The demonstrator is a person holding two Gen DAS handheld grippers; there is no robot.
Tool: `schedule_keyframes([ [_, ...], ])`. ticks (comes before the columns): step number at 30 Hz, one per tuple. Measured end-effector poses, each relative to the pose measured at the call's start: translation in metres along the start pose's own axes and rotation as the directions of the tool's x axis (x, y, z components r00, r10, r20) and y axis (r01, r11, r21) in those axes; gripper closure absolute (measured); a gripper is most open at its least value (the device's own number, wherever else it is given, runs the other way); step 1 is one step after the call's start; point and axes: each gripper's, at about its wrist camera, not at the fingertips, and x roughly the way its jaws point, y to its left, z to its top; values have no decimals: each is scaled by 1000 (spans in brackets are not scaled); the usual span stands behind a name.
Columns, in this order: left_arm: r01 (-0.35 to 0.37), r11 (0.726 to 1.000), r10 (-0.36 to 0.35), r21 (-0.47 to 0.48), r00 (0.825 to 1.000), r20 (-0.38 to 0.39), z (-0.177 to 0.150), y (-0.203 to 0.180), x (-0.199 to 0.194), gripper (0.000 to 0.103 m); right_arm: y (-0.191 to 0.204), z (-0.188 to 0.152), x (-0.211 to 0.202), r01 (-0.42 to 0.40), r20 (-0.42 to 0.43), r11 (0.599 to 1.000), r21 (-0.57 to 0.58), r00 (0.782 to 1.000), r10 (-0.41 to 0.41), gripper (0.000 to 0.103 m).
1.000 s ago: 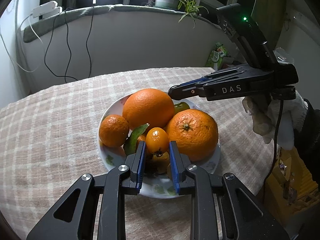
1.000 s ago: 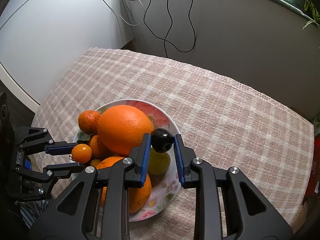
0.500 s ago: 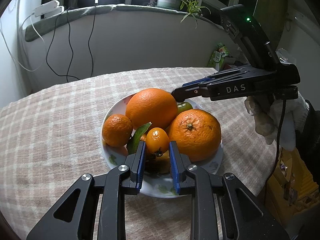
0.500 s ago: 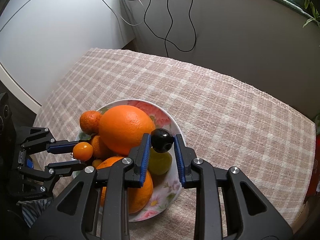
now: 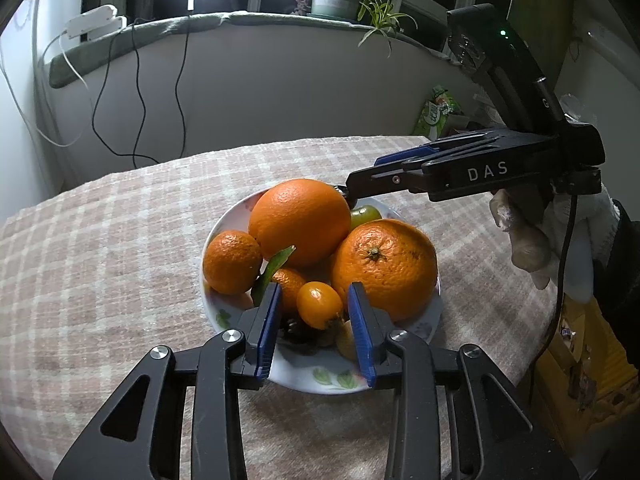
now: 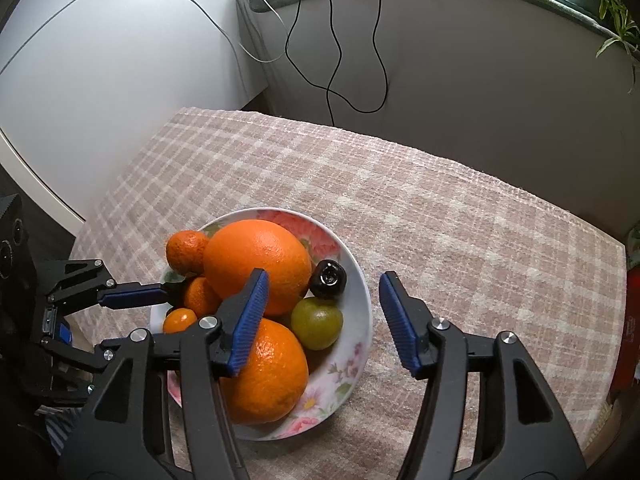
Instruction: Organize fruits
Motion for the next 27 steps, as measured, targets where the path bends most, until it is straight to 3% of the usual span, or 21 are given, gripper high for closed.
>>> schedule_keyframes([
  [16,-1,1000,1,3,1000,24,-2,-2,-15,71,7,-7,-22,22,49,1000,5,999,-22,40],
  [18,-3,1000,3,4,1000,28,-2,-2,-18,70,10,-10,-28,31,69,999,8,997,-32,28],
  [24,-12,1000,12,4,999,42,-4,-3,-26,64,25,-21,-44,64,103,998,-6,993,-63,27],
  [27,-25,1000,25,-3,998,52,-7,-3,-32,51,34,-29,-53,92,131,996,-6,987,-90,27],
])
